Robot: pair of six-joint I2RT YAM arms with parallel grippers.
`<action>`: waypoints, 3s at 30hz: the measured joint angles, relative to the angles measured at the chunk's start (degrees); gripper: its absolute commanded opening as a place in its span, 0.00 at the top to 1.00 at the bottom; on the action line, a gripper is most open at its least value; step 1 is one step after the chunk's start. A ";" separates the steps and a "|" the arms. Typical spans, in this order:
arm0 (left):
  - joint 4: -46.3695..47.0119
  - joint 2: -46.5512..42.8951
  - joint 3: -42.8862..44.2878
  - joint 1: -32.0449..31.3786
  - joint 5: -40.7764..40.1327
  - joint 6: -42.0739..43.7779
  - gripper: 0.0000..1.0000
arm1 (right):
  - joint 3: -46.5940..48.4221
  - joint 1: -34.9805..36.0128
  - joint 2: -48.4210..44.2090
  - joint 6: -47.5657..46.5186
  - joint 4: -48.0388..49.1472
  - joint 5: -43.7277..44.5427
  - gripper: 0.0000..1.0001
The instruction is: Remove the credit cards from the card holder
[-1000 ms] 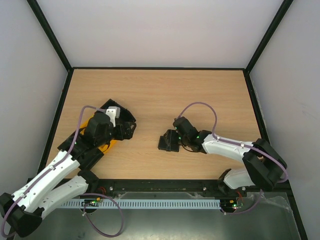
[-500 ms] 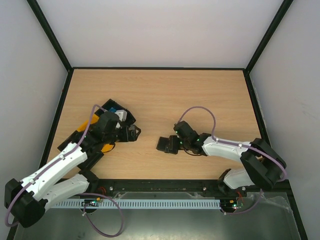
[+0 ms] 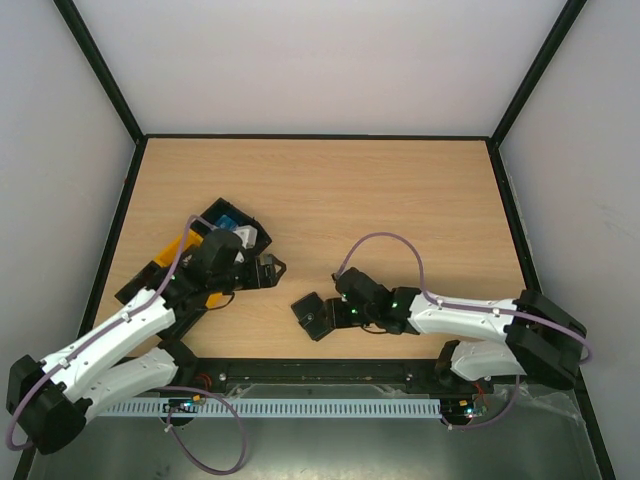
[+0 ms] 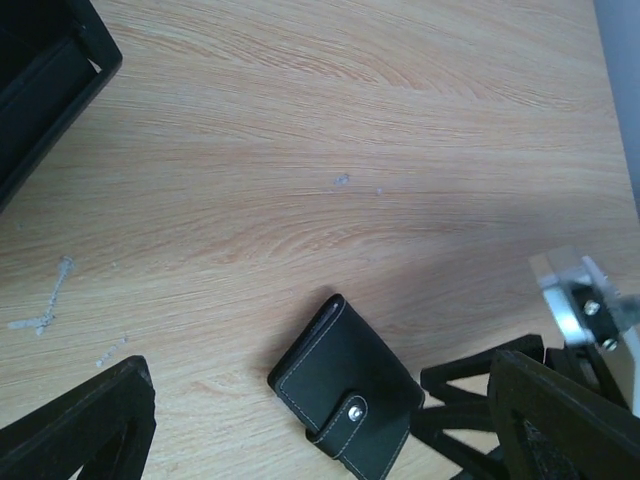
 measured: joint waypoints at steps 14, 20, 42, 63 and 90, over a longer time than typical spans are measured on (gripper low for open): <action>13.38 3.82 -14.05 -8.68 2.47 -13.11 0.47 | -1.49 -3.32 2.05 -3.48 0.52 3.63 0.66; 22.97 11.58 -15.34 -13.07 2.71 -18.10 0.53 | -3.21 -3.93 4.66 -4.02 5.68 1.27 0.66; 40.15 24.79 -18.53 -14.75 3.87 -22.71 0.95 | -7.48 -4.57 4.22 -2.99 15.96 -1.99 0.98; 28.17 20.81 -6.56 -15.98 6.05 -17.97 0.34 | -2.49 -4.33 -11.67 -1.77 -2.25 7.02 0.98; 25.75 28.92 -1.16 -15.96 8.15 -11.87 0.37 | -0.35 -4.28 -12.46 -0.70 -4.00 9.73 0.98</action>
